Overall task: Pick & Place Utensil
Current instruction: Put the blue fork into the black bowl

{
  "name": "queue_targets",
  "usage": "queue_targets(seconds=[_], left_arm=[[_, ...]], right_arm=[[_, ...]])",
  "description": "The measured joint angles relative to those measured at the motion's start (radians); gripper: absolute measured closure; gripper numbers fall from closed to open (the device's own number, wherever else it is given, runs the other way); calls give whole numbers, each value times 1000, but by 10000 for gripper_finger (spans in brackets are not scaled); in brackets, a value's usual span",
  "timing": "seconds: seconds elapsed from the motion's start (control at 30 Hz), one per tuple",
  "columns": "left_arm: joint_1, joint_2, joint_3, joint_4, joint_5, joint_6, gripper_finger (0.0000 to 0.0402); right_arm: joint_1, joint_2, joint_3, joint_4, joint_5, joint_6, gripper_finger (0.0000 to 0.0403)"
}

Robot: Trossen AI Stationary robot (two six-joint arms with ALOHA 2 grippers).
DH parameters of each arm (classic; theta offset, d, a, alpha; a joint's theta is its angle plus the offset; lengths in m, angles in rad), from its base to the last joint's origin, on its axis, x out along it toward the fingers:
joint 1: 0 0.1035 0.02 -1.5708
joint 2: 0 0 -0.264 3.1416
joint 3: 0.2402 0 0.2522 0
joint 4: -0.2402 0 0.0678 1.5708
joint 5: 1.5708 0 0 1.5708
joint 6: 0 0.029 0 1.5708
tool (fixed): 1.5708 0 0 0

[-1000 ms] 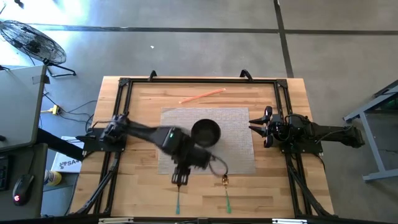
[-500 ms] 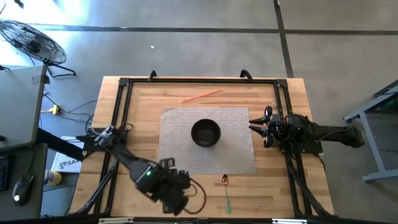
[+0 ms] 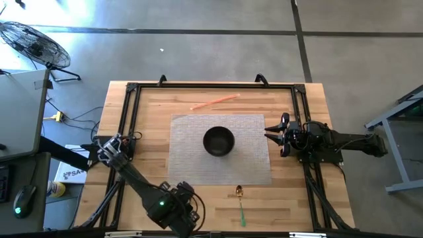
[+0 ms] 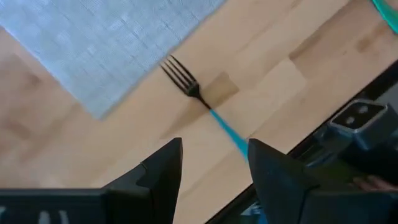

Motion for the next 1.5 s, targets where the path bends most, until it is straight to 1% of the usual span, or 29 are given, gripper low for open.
queue_targets(seconds=[0.13,0.27,0.37,0.47,0.6,0.73,0.87,0.93,1.07,1.37,1.5], left_arm=[[31,0,-120,174,27,-54,223],[63,-1,-211,259,37,-115,223],[77,-1,-275,272,88,-190,223],[80,-1,-338,324,126,-236,223],[80,-1,-403,448,106,-247,223],[81,-1,-442,503,92,-256,223],[80,-1,-474,513,93,-292,223],[80,-1,-492,542,111,-297,223],[80,12,-516,629,107,-296,223],[80,40,-513,633,144,-300,224],[81,44,-495,589,166,-301,246]], right_arm=[[0,0,0,0,0,0,288],[0,0,0,0,0,0,288],[0,0,0,0,0,0,288],[0,0,0,0,0,0,288],[0,0,0,0,0,0,288],[0,0,0,0,0,0,288],[0,0,0,0,0,0,288],[0,0,0,0,0,0,288],[0,0,0,0,0,0,288],[0,0,0,0,0,0,288],[0,0,0,0,0,0,288]])
